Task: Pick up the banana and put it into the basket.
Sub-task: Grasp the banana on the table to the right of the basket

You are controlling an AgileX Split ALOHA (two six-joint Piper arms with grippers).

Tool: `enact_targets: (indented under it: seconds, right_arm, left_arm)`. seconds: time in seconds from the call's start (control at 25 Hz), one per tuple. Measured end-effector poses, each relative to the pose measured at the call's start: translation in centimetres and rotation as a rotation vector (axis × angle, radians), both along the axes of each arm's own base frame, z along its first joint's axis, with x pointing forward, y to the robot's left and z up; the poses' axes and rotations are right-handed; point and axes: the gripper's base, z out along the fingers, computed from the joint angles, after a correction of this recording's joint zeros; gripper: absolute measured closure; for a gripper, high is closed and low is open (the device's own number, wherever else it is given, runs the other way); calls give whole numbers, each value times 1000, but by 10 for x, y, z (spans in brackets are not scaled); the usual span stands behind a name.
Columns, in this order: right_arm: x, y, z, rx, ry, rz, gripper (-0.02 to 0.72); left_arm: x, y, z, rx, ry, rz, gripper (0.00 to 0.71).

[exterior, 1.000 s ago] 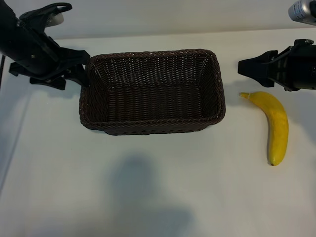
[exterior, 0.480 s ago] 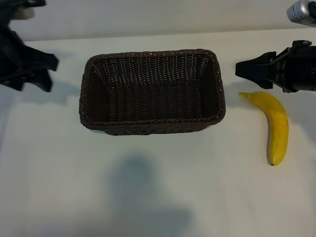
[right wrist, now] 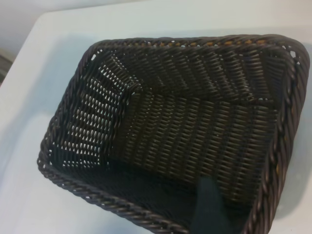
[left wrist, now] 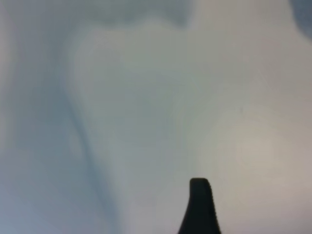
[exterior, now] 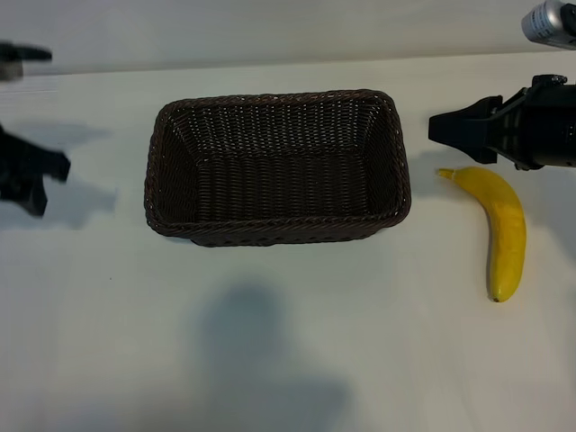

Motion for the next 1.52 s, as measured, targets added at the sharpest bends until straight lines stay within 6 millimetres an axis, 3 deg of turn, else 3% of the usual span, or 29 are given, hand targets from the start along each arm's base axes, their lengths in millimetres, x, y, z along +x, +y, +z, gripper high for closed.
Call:
enact_targets:
  seconds: [0.52,0.84,1.16,1.52]
  right_arm:
    - [0,0,0,-7,0,6,190]
    - [0,0,0,-7,0,6,190]
    - [0,0,0,-7,0,6,190]
    - [-1,0,0,-4,1,11,190]
  left_arm:
    - [-102,9,-24,-10,-41,23,132]
    - [-160,15,-13,-35,-263,25,132]
    - [-199,19,-16,-53,-431,23,132]
    - [-225,19,-13,-97,-563,25,132]
